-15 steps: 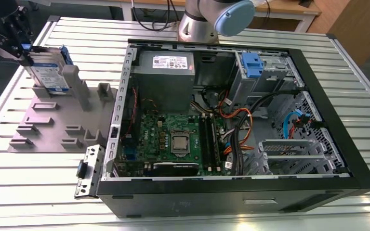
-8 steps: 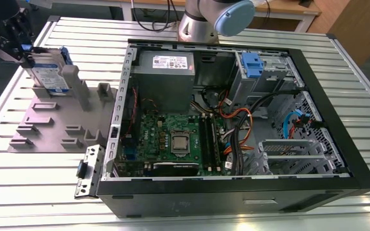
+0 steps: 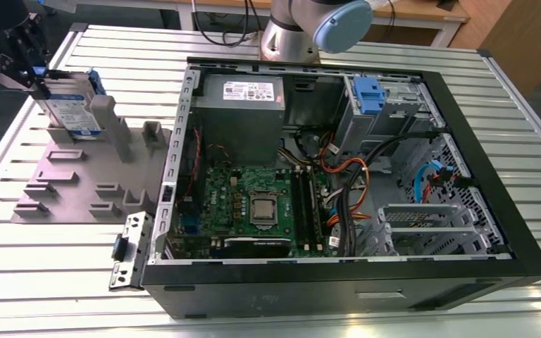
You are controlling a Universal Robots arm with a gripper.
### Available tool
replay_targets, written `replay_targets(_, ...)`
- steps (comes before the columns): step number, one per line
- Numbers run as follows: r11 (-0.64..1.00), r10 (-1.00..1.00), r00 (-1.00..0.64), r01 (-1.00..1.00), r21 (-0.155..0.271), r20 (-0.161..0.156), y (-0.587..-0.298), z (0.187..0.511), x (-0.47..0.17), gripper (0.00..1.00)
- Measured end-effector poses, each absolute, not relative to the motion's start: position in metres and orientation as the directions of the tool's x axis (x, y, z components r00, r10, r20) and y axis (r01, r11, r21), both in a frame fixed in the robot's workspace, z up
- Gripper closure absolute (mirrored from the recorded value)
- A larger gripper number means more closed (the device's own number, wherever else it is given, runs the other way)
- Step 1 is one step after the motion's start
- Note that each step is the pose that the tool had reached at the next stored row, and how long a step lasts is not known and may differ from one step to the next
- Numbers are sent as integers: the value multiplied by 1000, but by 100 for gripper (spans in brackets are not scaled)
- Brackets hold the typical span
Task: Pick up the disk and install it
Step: 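Pick up the disk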
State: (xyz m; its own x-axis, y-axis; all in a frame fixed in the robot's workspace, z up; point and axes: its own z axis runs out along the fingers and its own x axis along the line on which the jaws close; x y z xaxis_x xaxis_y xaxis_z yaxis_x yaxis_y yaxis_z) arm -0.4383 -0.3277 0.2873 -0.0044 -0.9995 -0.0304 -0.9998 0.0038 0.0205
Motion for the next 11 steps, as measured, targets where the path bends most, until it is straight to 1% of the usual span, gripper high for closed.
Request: replay_targets(11,4,-1000,-4,-1000,20,-31,-328,287,-438,64)
